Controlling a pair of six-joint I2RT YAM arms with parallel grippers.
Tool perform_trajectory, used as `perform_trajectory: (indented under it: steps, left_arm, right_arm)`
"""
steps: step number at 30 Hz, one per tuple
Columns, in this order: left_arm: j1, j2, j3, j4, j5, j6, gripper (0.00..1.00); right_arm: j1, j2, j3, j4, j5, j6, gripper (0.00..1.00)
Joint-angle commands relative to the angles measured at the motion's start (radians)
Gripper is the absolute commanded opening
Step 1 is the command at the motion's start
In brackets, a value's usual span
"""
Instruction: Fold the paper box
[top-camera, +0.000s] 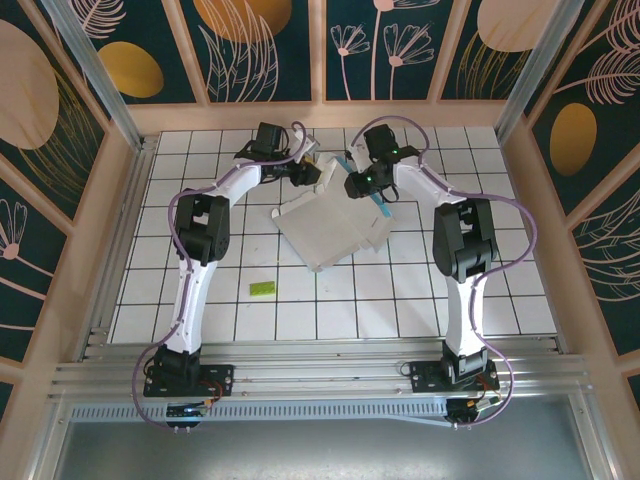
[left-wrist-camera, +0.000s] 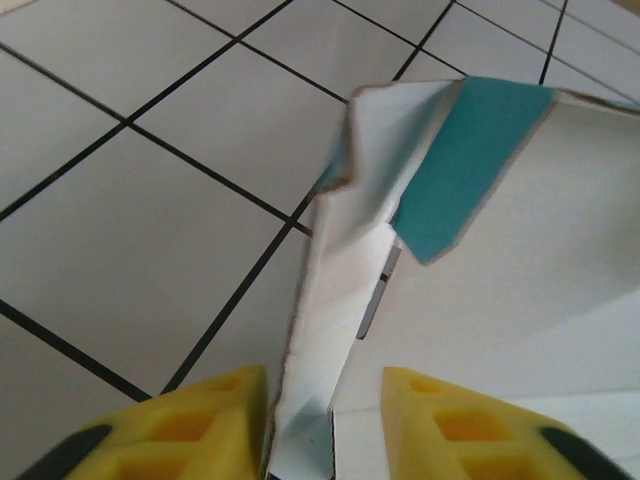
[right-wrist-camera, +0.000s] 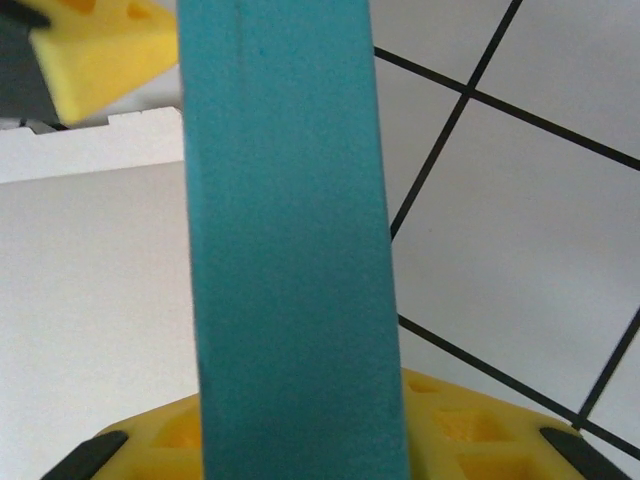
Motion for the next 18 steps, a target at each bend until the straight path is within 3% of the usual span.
perform_trajectory:
  steps: [1,7,13,18]
  left_arm:
    - [-0.002,0.014,0.023,0.019,0.019,-0.005,0.23]
    - [-0.011,-0.022,-0.029,0.002,0.009,-0.052,0.09]
    - [-0.037,-0.102,-0.156,0.107,-0.063,-0.194,0.00]
    - [-0.064,-0.167,-0.245,0.203,-0.116,-0.291,0.00]
  right_arm:
    - [0.016,-0.050,-0.015,0.013,0.062,-0.027,0.33]
    - [0.035,-0.054,-0.012,0.023,0.141,-0.033,0.32]
    - [0.068,-0.090,-0.058,0.089,0.232,-0.030,0.30]
    - [0.099,-0.108,-0.095,0.122,0.297,-0.044,0.30]
